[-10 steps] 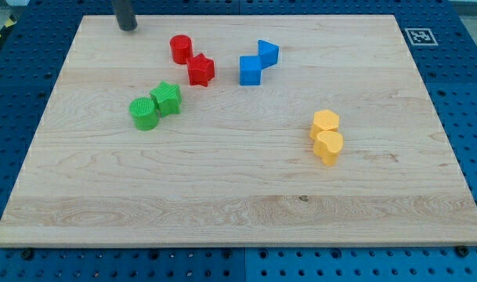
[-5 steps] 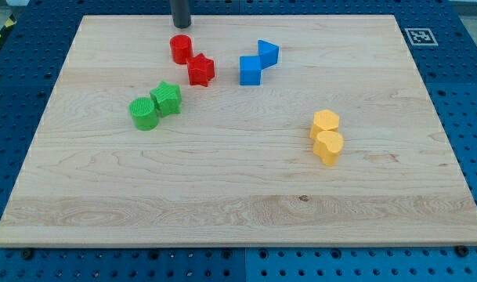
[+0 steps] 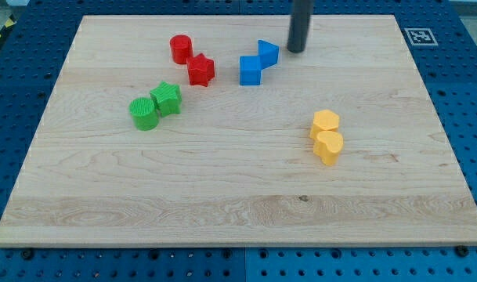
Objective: Point at blue triangle
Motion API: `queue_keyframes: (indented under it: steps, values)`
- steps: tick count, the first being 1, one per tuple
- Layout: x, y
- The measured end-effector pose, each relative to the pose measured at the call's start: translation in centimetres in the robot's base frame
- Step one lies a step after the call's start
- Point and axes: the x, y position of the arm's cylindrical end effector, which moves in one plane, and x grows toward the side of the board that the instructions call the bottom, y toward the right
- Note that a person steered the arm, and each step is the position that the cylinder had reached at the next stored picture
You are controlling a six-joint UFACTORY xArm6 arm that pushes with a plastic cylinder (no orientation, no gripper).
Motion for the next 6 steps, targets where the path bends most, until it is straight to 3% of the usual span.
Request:
queue_keyframes:
  steps: [2,6]
  values:
    - [4.7,-0.2]
    - [4.7,-2.6]
